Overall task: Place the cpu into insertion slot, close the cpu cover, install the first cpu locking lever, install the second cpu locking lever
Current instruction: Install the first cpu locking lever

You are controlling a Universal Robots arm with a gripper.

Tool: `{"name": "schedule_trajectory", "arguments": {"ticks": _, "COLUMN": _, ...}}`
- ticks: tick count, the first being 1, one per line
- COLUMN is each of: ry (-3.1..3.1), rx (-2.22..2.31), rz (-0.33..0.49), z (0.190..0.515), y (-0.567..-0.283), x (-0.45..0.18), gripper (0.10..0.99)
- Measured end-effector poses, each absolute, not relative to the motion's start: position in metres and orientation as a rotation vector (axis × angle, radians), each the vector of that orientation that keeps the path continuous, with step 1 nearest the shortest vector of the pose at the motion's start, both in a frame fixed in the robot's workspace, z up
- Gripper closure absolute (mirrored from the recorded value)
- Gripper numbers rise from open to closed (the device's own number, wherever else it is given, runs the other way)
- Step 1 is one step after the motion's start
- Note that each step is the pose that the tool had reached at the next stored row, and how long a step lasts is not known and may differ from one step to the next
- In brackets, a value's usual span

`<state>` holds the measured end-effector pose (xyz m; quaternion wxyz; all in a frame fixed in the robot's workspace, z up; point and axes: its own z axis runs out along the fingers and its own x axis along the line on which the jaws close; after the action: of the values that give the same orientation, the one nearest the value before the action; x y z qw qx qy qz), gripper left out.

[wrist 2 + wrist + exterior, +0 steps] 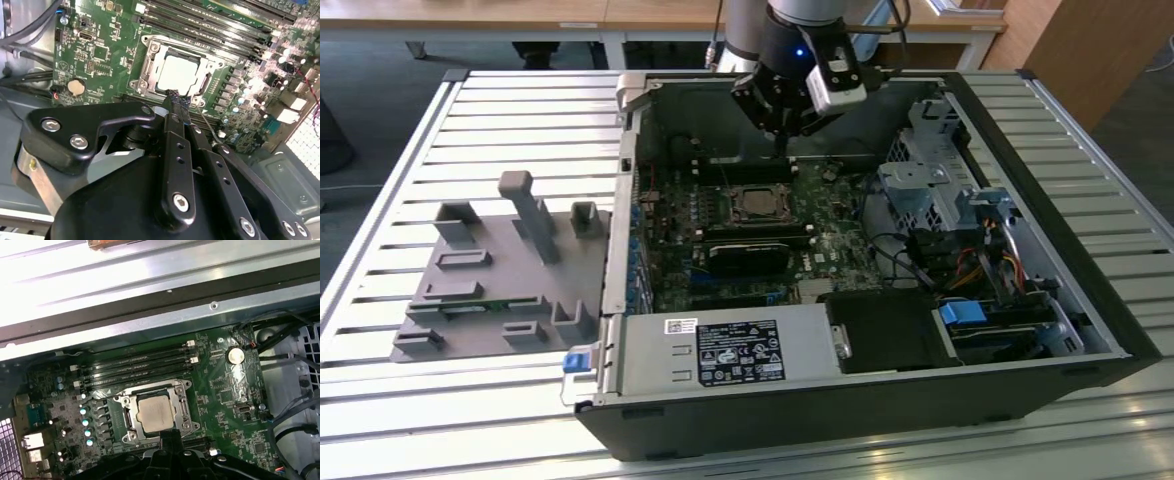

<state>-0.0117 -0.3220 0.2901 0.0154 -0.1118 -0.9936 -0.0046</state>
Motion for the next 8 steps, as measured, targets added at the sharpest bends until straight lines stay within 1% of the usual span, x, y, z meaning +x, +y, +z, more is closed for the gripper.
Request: {"name": "schedule_trajectory", "arguments": {"ticks": 8, "ry": -3.098, "rx": -0.342, "rz": -0.027, "z": 0.289, "y": -0.322, "x": -0.032, "gripper": 0.980}}
